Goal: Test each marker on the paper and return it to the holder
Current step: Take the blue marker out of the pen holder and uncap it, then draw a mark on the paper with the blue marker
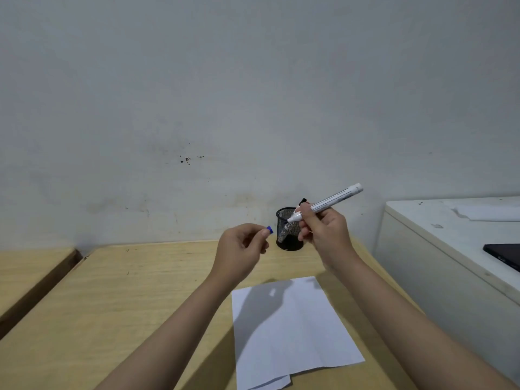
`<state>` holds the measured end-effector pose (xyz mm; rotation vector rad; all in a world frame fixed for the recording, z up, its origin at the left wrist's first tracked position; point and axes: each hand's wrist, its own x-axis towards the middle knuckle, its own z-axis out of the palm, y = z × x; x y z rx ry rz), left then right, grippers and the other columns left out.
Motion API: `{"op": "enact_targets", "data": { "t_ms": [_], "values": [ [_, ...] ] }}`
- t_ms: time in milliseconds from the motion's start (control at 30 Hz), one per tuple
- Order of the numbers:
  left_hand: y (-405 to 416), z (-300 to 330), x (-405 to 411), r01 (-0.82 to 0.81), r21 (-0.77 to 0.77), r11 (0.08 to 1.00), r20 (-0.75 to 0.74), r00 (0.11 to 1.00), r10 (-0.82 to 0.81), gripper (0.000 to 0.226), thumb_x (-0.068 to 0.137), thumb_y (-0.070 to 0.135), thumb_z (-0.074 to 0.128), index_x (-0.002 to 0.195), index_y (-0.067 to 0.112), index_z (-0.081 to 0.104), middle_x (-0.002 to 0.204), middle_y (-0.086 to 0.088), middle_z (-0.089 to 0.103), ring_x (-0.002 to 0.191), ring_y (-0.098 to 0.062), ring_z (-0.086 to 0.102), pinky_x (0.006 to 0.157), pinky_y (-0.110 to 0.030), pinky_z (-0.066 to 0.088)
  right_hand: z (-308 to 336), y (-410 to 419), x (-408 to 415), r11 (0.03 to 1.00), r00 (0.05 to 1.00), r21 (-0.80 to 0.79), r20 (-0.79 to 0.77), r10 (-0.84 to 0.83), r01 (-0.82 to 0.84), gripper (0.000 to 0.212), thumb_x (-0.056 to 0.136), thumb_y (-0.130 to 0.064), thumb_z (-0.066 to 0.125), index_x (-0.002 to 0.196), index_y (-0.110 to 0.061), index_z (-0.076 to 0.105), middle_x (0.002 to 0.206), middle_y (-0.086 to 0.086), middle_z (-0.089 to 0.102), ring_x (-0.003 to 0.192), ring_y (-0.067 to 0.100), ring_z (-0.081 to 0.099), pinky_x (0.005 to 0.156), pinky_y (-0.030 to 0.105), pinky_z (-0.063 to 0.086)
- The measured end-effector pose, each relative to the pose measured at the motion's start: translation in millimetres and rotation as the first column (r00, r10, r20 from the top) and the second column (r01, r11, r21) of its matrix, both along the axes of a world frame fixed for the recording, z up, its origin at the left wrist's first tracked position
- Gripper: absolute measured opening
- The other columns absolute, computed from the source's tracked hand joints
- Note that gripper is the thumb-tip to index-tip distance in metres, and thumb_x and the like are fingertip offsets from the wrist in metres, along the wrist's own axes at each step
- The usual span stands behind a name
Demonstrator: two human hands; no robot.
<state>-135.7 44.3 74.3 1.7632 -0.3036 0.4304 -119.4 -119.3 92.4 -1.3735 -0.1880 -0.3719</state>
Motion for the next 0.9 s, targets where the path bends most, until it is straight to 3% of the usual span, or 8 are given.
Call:
{"op": "enact_targets", "data": {
  "t_ms": [100,200,367,500,600,733,833,900],
  "values": [
    [19.1,-15.7,14.1,-0.068,-0.012,0.998,-0.088,0.994,0.067,0.008,0.083,0.014,0.065,0.086,0.013,0.072,0.070,-0.005,0.067,0.063,-0.010,0.059,0.061,-0.021,0.048,-5.2,-7.1,1.2,0.999,0.999,0.027,-0.020,-0.042,0.043,0.022,0.088,-0.023,0.063,0.076,-0.004,0.064,0.053,0.000,0.055,0.042,0.011,0.047,0.052,0.030,0.045],
    [39.0,-39.8,30.5,-0.132,0.148,0.980,-0.206,0.965,0.161,0.014,0.083,0.013,0.064,0.095,0.015,0.072,0.085,-0.001,0.069,0.073,-0.011,0.061,0.063,-0.018,0.042,-16.8,-8.4,-2.8,0.998,0.998,-0.026,-0.035,-0.058,0.057,0.021,0.087,-0.023,0.065,0.075,-0.006,0.065,0.055,0.001,0.055,0.044,0.012,0.049,0.053,0.032,0.046],
    [57.9,-73.7,52.0,-0.159,0.353,0.922,-0.309,0.911,0.275,0.014,0.073,-0.001,0.063,0.079,0.012,0.064,0.081,-0.004,0.063,0.079,-0.021,0.060,0.062,-0.019,0.044,-34.9,-9.0,-11.0,0.987,0.997,-0.152,-0.050,-0.058,0.049,0.024,0.087,-0.018,0.063,0.063,-0.013,0.064,0.053,0.000,0.055,0.043,0.012,0.049,0.053,0.030,0.047],
    [57.0,-90.7,67.7,-0.103,0.462,0.881,-0.352,0.890,0.290,0.013,0.074,0.000,0.063,0.078,0.012,0.068,0.084,-0.005,0.065,0.083,-0.021,0.061,0.070,-0.026,0.045,-45.4,-9.3,-12.5,0.972,0.998,-0.235,-0.064,-0.026,0.011,0.017,0.086,-0.016,0.064,0.072,-0.007,0.065,0.054,0.000,0.055,0.042,0.010,0.049,0.049,0.025,0.047],
    [54.5,-95.2,73.5,-0.093,0.434,0.896,-0.367,0.890,0.270,0.016,0.075,0.000,0.063,0.082,0.013,0.069,0.086,-0.004,0.065,0.084,-0.020,0.060,0.070,-0.024,0.044,-53.3,-8.2,-11.5,0.962,0.996,-0.271,-0.085,0.003,-0.026,0.015,0.085,-0.015,0.066,0.078,-0.002,0.067,0.056,0.002,0.056,0.043,0.011,0.051,0.048,0.022,0.047],
    [59.6,-97.5,66.1,-0.098,0.377,0.921,-0.379,0.891,0.250,0.038,0.074,0.006,0.065,0.112,0.013,0.060,0.094,-0.006,0.065,0.086,-0.020,0.061,0.075,-0.025,0.046,-60.6,3.6,-7.4,0.963,0.993,-0.263,-0.109,0.036,-0.064,0.011,0.082,-0.013,0.069,0.072,-0.010,0.068,0.050,-0.005,0.061,0.043,0.011,0.052,0.047,0.024,0.048],
    [65.8,-97.6,45.1,-0.151,0.261,0.954,-0.367,0.898,0.242,0.029,0.078,0.013,0.064,0.107,0.016,0.059,0.096,-0.005,0.064,0.075,-0.011,0.060,0.064,-0.017,0.045,-67.0,18.5,-1.9,0.980,0.987,-0.174,-0.143,0.069,-0.094,0.014,0.081,-0.007,0.070,0.069,-0.011,0.064,0.056,-0.003,0.065,0.048,0.011,0.059,0.050,0.025,0.053],
    [71.0,-101.5,29.4,-0.134,0.271,0.953,-0.363,0.903,0.230,0.026,0.074,0.023,0.070,0.098,0.021,0.063,0.096,0.001,0.066,0.080,-0.010,0.062,0.070,-0.021,0.048,-73.8,31.9,3.1,0.985,0.979,-0.123,-0.179,0.096,-0.120,0.016,0.079,-0.001,0.068,0.067,-0.008,0.061,0.058,0.001,0.064,0.053,0.014,0.063,0.054,0.026,0.056]
  ]
}}
